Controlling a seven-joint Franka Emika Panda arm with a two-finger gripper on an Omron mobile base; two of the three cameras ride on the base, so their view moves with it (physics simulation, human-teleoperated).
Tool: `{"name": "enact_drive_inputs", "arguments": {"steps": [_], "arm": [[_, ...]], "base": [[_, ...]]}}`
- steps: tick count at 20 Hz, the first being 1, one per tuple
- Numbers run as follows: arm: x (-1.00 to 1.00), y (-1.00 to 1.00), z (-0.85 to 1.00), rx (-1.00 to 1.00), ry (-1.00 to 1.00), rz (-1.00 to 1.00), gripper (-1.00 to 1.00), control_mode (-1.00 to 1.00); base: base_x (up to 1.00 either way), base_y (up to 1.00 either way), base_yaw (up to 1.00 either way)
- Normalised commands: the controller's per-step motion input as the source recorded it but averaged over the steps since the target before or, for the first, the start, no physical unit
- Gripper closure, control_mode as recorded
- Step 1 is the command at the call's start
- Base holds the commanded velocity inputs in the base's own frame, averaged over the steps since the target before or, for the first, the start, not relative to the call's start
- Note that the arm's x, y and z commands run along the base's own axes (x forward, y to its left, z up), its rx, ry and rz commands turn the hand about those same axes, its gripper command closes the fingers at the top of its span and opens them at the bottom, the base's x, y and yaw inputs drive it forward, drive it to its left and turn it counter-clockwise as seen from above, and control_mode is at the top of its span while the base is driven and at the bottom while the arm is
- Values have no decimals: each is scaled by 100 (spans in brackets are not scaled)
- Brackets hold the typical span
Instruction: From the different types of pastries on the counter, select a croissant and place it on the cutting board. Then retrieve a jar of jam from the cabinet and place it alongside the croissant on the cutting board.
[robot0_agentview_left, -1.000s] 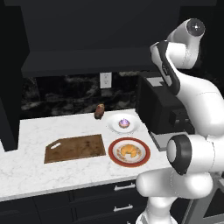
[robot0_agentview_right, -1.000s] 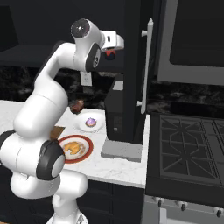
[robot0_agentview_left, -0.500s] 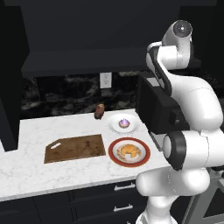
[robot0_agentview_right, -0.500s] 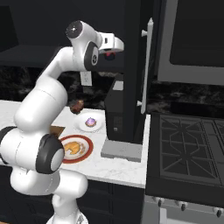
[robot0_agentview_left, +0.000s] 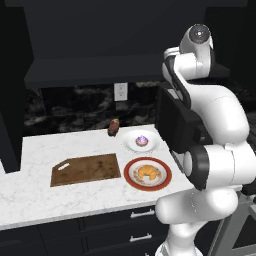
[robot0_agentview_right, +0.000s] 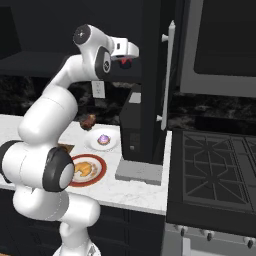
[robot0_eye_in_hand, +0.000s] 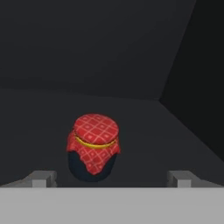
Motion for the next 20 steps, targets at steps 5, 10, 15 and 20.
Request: {"name": "enact_drive_inputs", "arguments": {"steps": [5,10,15,20], "arm": [[0,1,0,0,-1,0,-100,-100],[8,1,0,0,0,0,-100,-100],[23,10,0,0,0,0,-100,-100],[18,1,0,0,0,0,-100,-100]], "base": [[0,0,0],[0,0,0],[0,0,0],[0,0,0]]}}
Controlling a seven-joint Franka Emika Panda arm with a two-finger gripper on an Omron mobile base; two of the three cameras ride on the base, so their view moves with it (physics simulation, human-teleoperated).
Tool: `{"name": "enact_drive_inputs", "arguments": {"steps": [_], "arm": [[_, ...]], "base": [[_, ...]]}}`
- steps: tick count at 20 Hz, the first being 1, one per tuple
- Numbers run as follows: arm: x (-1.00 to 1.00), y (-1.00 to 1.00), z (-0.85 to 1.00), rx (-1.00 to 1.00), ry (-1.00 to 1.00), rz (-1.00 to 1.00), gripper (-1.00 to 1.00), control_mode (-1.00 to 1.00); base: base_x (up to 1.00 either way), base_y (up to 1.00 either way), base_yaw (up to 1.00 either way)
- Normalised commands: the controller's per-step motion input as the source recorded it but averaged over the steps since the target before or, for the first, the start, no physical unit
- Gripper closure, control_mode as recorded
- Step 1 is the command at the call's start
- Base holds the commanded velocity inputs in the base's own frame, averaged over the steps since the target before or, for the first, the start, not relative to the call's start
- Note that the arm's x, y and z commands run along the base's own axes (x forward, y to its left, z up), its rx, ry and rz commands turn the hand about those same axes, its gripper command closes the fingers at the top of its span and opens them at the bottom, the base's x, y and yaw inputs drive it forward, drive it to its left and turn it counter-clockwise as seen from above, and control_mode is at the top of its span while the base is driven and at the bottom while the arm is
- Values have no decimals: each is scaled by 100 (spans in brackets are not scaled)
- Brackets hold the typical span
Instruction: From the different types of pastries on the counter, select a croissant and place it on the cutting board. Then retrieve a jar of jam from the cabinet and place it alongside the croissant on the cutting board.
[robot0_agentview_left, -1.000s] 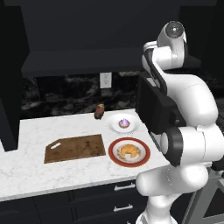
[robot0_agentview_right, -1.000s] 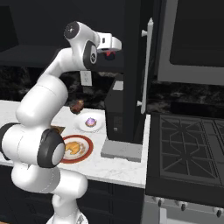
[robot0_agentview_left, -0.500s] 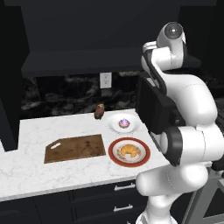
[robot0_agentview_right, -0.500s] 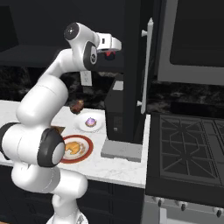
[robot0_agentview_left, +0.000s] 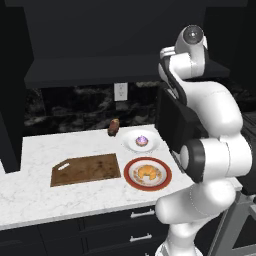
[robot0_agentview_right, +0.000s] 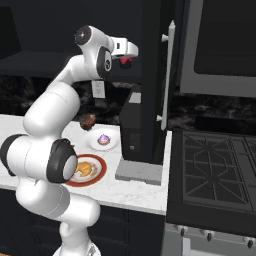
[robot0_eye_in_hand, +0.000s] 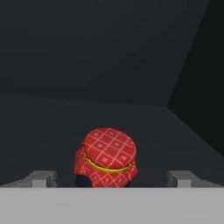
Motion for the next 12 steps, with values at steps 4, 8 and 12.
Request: {"name": "enact_drive_inputs", "arguments": {"steps": [4,8,12], "arm": [[1,0,0,0,2,0,-100,-100],[0,0,0,0,1,0,-100,-100],[0,0,-10,0,0,0,-100,-100]], "base": [[0,0,0],[0,0,0],[0,0,0]]}}
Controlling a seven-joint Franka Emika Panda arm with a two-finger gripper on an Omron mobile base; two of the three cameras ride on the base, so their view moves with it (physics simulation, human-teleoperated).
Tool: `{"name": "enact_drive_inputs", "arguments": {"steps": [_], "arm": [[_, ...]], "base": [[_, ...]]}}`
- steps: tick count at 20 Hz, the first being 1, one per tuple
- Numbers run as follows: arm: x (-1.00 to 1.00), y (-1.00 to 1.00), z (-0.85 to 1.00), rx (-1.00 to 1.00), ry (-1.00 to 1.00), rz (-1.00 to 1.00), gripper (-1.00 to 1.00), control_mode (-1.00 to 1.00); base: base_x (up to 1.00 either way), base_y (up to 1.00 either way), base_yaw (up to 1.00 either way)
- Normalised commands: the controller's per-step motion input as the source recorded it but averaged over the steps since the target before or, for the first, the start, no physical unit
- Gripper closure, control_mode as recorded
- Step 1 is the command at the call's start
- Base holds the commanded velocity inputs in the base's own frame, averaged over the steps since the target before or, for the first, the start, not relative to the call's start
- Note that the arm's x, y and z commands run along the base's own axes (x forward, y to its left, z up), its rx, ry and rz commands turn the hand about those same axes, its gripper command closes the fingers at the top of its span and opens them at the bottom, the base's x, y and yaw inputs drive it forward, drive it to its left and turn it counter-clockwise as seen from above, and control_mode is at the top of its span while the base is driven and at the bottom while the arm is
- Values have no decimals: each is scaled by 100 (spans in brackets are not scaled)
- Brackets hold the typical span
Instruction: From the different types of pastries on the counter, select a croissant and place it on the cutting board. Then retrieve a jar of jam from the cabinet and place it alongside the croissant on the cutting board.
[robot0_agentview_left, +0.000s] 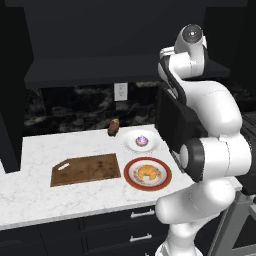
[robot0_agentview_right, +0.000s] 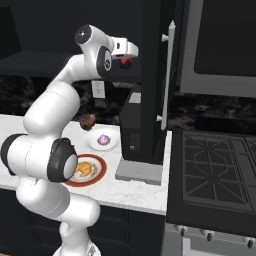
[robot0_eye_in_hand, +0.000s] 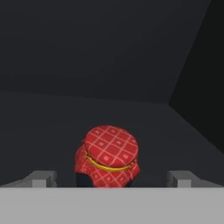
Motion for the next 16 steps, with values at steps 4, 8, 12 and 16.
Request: {"name": "enact_drive_inputs", "arguments": {"steps": [4,8,12,16], "arm": [[0,0,-19,0,0,0,-100,-100],[2,0,-15,0,0,0,-100,-100],[15,0,-10,0,0,0,-100,-100],[34,0,-8,0,0,0,-100,-100]], "base": [[0,0,0],[0,0,0],[0,0,0],[0,0,0]]}}
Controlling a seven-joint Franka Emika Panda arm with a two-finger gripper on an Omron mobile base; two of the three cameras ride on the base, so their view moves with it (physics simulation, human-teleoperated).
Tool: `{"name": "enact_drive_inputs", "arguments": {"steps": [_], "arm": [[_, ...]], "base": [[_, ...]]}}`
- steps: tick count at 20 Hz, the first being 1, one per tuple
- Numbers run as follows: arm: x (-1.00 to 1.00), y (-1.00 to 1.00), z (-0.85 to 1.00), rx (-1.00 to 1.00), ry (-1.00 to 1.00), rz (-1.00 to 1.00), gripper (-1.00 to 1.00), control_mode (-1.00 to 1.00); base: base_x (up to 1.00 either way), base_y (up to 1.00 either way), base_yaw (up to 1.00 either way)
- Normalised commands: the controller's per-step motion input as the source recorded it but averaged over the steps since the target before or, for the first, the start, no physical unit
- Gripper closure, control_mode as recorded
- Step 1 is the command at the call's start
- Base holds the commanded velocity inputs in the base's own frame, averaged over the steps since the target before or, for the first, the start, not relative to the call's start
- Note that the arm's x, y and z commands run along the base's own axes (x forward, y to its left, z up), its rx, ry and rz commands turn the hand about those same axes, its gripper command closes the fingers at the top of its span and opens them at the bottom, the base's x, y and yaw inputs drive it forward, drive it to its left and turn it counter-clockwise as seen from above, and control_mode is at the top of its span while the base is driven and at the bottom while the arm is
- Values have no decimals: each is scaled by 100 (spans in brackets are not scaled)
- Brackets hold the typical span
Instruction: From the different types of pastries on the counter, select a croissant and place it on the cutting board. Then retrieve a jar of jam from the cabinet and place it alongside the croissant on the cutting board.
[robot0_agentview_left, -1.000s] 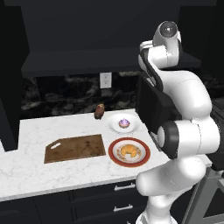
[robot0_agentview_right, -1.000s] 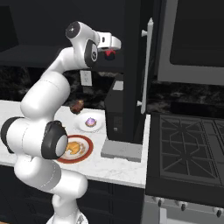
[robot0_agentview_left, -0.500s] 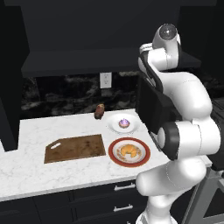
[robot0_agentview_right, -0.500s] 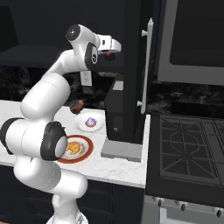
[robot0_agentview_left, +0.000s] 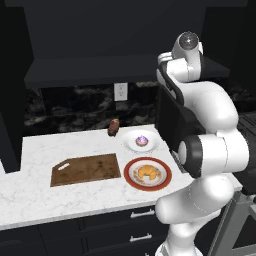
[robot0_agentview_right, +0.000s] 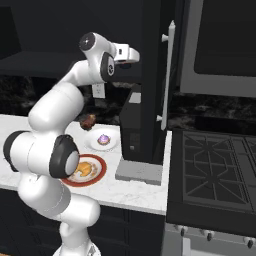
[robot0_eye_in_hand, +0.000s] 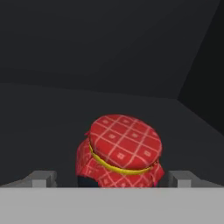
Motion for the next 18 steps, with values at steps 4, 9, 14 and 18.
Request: {"name": "enact_drive_inputs", "arguments": {"steps": [4,9,14,18], "arm": [[24,0,-1,0,0,0,-100,-100],[13,-4,0,0,0,1,-100,-100],[3,-5,0,0,0,1,-100,-100],[0,0,-1,0,0,0,100,-100]], "base": [[0,0,0],[0,0,0],[0,0,0],[0,0,0]]}}
